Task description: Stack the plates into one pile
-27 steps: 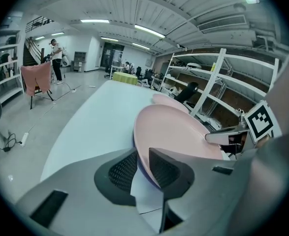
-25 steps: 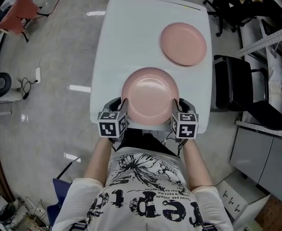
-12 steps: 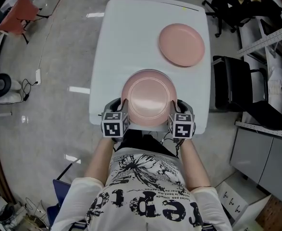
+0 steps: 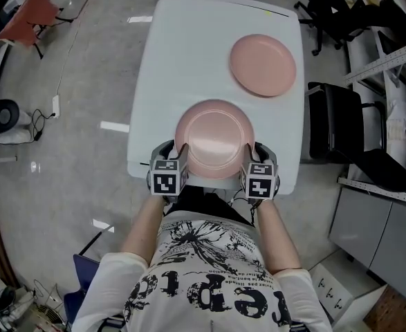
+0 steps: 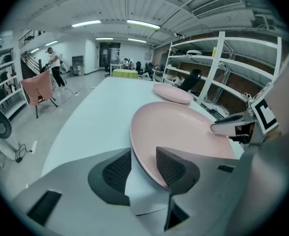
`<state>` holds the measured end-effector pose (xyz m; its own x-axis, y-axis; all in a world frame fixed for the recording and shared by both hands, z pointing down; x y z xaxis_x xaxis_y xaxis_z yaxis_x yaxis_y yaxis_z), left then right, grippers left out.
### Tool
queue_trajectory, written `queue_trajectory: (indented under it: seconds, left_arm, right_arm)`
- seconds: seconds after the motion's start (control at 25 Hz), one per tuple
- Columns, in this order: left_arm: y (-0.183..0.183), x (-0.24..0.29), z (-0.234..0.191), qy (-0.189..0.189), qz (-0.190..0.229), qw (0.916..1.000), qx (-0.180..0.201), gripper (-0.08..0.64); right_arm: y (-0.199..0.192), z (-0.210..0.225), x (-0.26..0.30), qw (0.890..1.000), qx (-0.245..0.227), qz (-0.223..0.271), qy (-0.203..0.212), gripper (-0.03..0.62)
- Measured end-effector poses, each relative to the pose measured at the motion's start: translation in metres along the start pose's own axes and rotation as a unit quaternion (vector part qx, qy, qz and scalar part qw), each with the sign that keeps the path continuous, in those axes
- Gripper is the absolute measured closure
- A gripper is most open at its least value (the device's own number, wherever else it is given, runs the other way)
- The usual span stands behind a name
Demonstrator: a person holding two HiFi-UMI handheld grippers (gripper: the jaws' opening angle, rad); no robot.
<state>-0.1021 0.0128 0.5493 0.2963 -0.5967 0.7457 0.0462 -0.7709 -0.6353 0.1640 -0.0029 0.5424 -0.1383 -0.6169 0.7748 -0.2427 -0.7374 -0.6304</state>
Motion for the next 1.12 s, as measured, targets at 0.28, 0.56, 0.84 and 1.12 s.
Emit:
queue_trajectory:
  seconds: [0.28, 0.56, 0.84, 1.12]
  left_arm:
    - [0.000, -0.008, 0.003, -0.001, 0.014, 0.9994, -0.031, 0.385]
    - [0.009, -0.041, 0.022, 0.006, 0.058, 0.9978, -0.034, 0.490]
    - [0.020, -0.065, 0.078, -0.070, 0.096, 0.9929, 0.009, 0.555]
    - [0.050, -0.064, 0.107, -0.131, 0.122, 0.9818, 0.063, 0.555]
  right_arm:
    - [-0.001, 0.008, -0.009, 1.000, -0.001, 0.030, -0.005, 0.469]
    - [0.002, 0.014, -0.039, 0.998, -0.009, 0.068, 0.010, 0.569]
    - [-0.002, 0.016, -0.073, 0.994, -0.040, 0.087, 0.055, 0.584]
    - [0.020, 0.020, -0.095, 0.990, -0.055, 0.127, 0.038, 0.585]
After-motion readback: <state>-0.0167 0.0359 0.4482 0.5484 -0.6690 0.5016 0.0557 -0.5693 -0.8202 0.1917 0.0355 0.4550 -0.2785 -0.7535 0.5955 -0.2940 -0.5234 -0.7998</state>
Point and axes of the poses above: the fingertips, and each gripper's own axes: x forward along the fingers, z to its right, y out of its top, the point moved 9 cm from there along -x, backward along the fingers, and after that the axes turned 3 degrees about -y, right-handed, at the moved point
